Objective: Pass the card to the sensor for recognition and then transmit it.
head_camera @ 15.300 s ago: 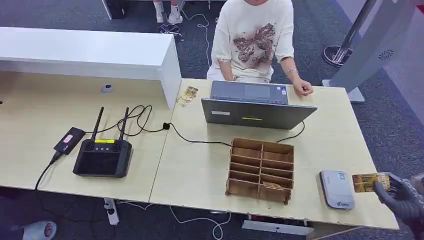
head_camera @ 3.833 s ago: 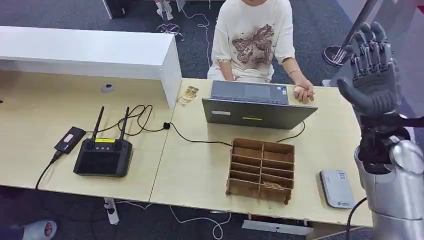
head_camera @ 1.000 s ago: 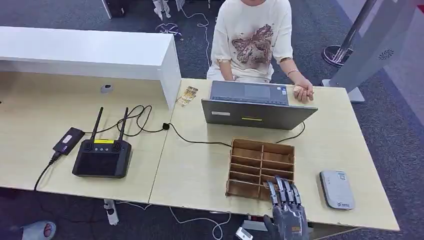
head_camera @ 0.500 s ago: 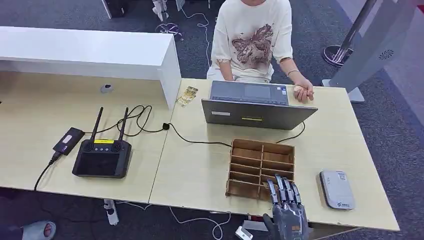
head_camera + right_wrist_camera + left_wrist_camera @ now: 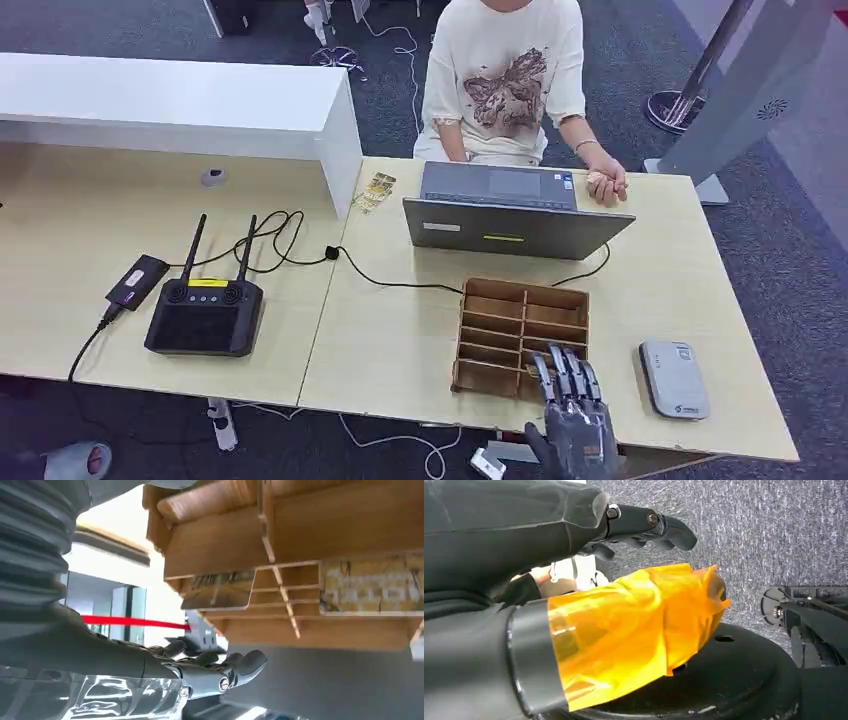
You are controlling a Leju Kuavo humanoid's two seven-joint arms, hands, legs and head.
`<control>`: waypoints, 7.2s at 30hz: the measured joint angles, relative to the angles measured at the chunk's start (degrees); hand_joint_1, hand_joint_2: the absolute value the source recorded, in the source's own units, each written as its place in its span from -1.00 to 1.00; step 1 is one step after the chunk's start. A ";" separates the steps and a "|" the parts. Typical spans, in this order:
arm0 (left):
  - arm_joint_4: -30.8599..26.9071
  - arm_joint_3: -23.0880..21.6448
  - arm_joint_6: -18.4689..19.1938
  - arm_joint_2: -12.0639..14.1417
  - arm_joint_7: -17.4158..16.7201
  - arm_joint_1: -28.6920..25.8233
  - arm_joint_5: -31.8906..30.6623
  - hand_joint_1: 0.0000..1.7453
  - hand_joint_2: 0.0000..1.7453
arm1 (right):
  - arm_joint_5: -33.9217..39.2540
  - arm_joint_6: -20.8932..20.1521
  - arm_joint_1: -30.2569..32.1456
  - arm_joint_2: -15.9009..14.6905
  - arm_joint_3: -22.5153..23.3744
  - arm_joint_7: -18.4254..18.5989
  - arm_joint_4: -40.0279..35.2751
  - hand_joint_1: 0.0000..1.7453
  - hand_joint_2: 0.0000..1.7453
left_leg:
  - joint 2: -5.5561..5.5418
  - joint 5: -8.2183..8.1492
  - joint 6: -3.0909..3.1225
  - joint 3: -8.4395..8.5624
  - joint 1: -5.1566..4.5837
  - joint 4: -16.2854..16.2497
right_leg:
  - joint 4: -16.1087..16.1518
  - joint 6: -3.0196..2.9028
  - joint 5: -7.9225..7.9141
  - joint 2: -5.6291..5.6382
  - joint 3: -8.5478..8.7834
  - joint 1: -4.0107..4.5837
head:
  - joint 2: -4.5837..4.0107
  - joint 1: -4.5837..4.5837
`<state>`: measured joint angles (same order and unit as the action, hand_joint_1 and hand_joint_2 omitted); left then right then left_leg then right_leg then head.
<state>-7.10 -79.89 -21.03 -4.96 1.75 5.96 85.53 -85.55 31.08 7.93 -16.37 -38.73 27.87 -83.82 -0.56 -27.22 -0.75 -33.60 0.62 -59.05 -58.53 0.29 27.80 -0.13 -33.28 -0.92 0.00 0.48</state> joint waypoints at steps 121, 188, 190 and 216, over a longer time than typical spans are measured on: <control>0.00 -0.02 -0.24 -0.02 0.55 0.16 0.00 -1.00 -1.00 | 5.26 -3.62 -2.22 3.17 9.09 -8.26 -1.05 1.00 1.00 | 0.00 0.00 0.00 0.01 0.00 -0.01 | 0.00 0.00 0.00 0.00 0.00 0.00 | 0.00 0.00; 0.02 2.73 -0.39 1.57 3.28 -0.57 0.00 -1.00 -1.00 | 62.31 -15.19 -3.81 6.58 13.68 -49.55 -11.39 1.00 1.00 | 0.01 0.03 -0.03 0.00 0.00 -0.01 | -0.03 -0.01 -0.01 0.02 -0.01 0.00 | 0.00 0.00; 0.02 2.73 -0.46 1.60 3.19 -0.57 0.00 -1.00 -1.00 | 62.46 -15.03 -4.13 6.60 14.07 -49.75 -11.61 1.00 1.00 | 0.01 0.03 -0.03 0.00 0.00 -0.01 | -0.03 -0.01 -0.01 0.01 -0.01 0.00 | 0.00 0.00; 0.02 2.73 -0.94 1.31 3.93 -0.45 0.00 -1.00 -1.00 | 59.56 -15.88 -14.13 3.00 15.71 -48.85 -17.42 1.00 1.00 | 0.02 0.04 -0.03 0.02 0.00 -0.02 | -0.03 -0.05 -0.05 0.03 -0.01 0.00 | 0.00 0.00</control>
<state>-7.08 -77.15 -21.97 -3.65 5.68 5.52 85.53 -25.99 15.19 -6.20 -13.38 -23.01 -20.98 -101.24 -0.54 -27.18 -0.78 -33.59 0.61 -59.06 -58.56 0.24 27.75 -0.10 -33.29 -0.92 0.00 0.48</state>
